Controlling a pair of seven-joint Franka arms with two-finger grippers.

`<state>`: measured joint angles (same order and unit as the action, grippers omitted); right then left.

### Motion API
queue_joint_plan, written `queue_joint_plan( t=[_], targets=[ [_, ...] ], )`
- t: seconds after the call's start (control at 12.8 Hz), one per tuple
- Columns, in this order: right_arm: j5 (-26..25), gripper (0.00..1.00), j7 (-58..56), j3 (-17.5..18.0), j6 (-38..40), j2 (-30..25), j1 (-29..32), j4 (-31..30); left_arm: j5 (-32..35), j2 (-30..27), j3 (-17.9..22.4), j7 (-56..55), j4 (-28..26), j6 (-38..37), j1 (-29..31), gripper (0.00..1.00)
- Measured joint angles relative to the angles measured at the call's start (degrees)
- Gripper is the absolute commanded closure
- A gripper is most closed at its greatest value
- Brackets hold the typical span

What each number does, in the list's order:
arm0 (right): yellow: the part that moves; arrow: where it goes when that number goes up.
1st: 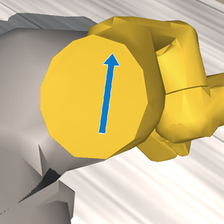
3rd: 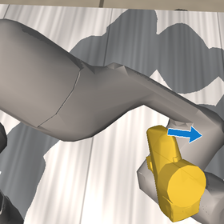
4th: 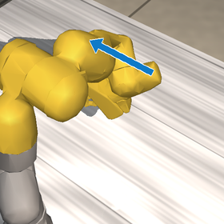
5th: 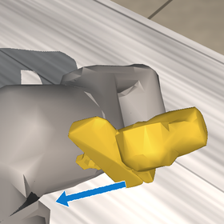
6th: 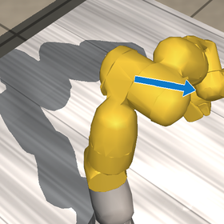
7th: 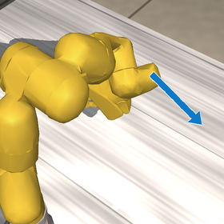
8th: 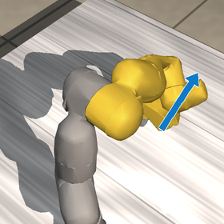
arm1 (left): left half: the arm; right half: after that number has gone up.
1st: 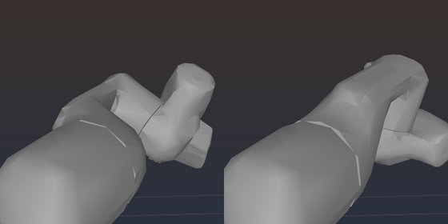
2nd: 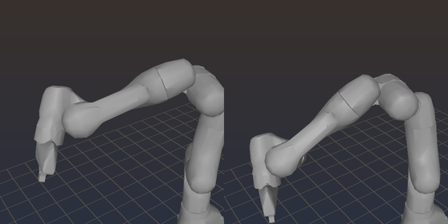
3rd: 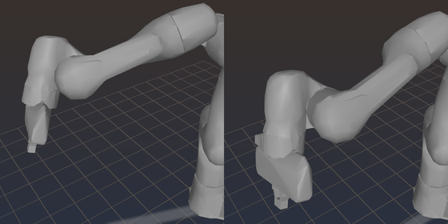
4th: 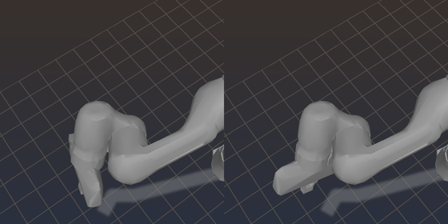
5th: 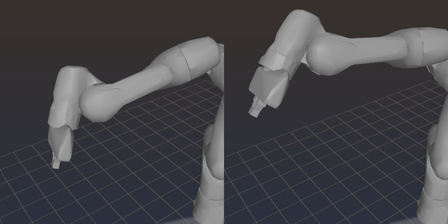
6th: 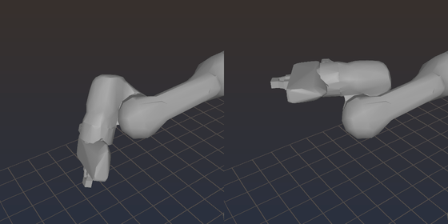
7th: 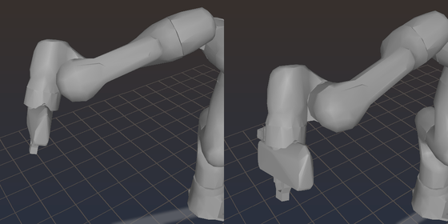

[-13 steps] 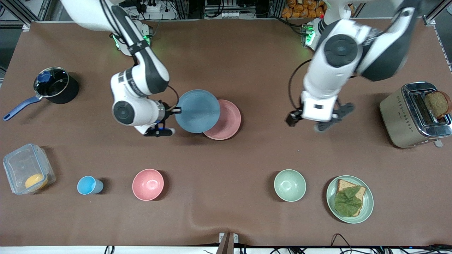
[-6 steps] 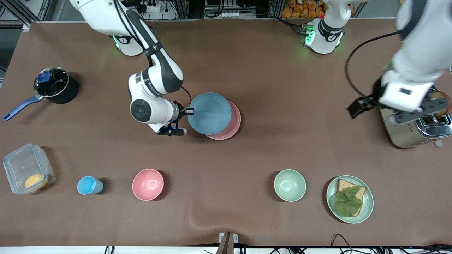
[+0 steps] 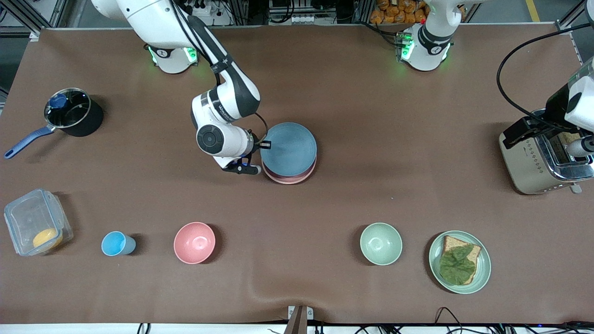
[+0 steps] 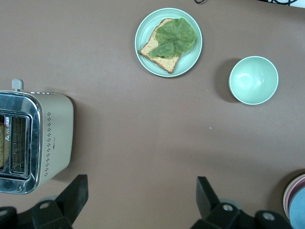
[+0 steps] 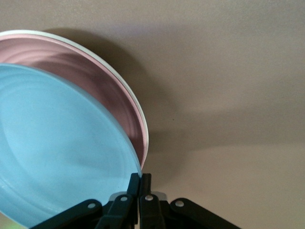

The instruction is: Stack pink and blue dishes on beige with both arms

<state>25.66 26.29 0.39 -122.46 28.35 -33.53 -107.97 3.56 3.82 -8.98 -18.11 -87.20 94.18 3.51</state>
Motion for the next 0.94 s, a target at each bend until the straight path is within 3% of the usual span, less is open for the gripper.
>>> queue_joint_plan(
  t=[0.08,0.16,0.23,0.62,0.94],
  targets=[
    [0.22,1.0,0.07,-0.07,-0.32,0.23,0.0,0.0,-0.11,0.0,-0.02,0.0,0.0,-0.01,-0.03,0.0],
    [0.51,0.59,0.15,-0.06,-0.69,0.46,-0.05,0.01,-0.35,0.0,-0.05,0.0,0.0,-0.01,-0.05,0.0],
    [0.81,0.01,0.53,-0.06,-0.8,0.6,-0.16,0.02,-0.39,0.0,-0.06,0.0,0.0,-0.02,-0.08,0.0],
    [0.93,0.0,5.8,-1.31,4.05,0.53,0.62,2.34,-0.39,0.0,-0.04,0.0,0.0,-0.14,-0.08,0.0],
    [-3.96,0.0,-3.85,-2.11,13.46,-3.13,10.49,5.99,-0.4,-0.01,-0.06,0.0,0.0,-0.16,-0.12,0.0]
  ],
)
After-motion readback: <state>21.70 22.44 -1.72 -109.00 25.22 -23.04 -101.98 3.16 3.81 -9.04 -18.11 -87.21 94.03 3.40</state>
